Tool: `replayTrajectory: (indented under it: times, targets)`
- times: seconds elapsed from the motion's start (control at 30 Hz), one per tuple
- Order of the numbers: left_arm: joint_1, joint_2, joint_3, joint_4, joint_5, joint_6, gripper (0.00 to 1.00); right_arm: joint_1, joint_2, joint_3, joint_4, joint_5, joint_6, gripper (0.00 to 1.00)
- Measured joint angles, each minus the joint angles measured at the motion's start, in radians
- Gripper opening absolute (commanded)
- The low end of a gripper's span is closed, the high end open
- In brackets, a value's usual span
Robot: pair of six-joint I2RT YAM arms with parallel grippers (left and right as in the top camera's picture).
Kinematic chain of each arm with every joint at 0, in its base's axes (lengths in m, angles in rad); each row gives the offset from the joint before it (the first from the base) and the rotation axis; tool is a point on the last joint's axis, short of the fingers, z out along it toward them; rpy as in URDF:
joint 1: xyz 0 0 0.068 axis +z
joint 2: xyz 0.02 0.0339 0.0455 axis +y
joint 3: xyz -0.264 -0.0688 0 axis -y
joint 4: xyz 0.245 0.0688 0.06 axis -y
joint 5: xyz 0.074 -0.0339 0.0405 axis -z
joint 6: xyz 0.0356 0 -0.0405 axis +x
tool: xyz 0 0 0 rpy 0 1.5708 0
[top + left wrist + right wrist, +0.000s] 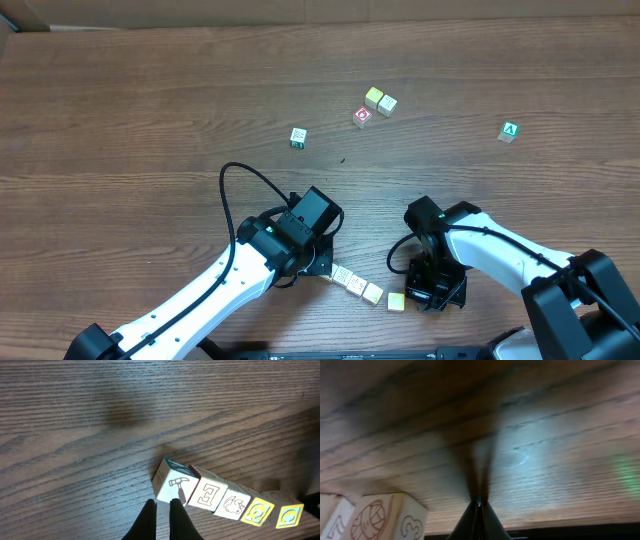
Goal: Flip 5 blocks
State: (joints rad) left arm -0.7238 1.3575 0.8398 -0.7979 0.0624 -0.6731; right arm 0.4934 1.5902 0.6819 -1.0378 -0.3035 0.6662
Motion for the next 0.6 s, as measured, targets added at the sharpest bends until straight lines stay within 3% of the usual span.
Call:
replayTrajectory:
  times: [0.6]
  targets:
    - [0.0, 0.0, 0.0, 0.0, 0.0, 0.0, 0.04, 0.068, -0.018, -0.007, 0.129, -0.093, 0.003, 0.04]
